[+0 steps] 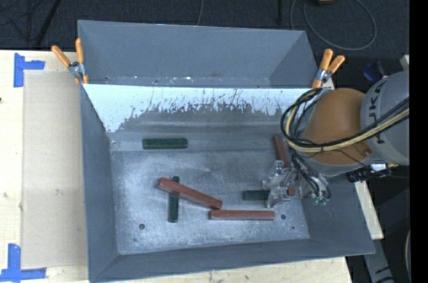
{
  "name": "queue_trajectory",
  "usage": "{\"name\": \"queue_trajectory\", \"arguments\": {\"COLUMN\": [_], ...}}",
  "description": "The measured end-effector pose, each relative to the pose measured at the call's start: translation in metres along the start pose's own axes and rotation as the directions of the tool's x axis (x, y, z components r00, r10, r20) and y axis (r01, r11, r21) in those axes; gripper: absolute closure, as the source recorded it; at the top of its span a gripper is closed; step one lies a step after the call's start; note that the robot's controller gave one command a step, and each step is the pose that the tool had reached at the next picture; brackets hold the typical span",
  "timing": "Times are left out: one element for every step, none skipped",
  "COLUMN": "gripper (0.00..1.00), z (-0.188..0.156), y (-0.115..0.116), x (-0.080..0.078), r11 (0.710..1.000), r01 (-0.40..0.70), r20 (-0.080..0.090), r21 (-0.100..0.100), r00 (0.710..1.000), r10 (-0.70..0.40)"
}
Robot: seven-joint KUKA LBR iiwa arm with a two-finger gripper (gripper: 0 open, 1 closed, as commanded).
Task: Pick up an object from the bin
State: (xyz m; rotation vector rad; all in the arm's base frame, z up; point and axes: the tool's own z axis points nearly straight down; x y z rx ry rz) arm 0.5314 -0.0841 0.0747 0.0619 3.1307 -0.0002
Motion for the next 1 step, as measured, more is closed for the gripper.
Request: {"name": "queue_trajectory", "arguments": {"gripper": [1.0], "z": [-0.1582], "y": [-0.0017], "x": [-0.0208], "r11": [0.995], "r01": [0.099], "r20": [-0.004], "r21": [0.0], "r00": [0.995], "r10": [-0.099]}}
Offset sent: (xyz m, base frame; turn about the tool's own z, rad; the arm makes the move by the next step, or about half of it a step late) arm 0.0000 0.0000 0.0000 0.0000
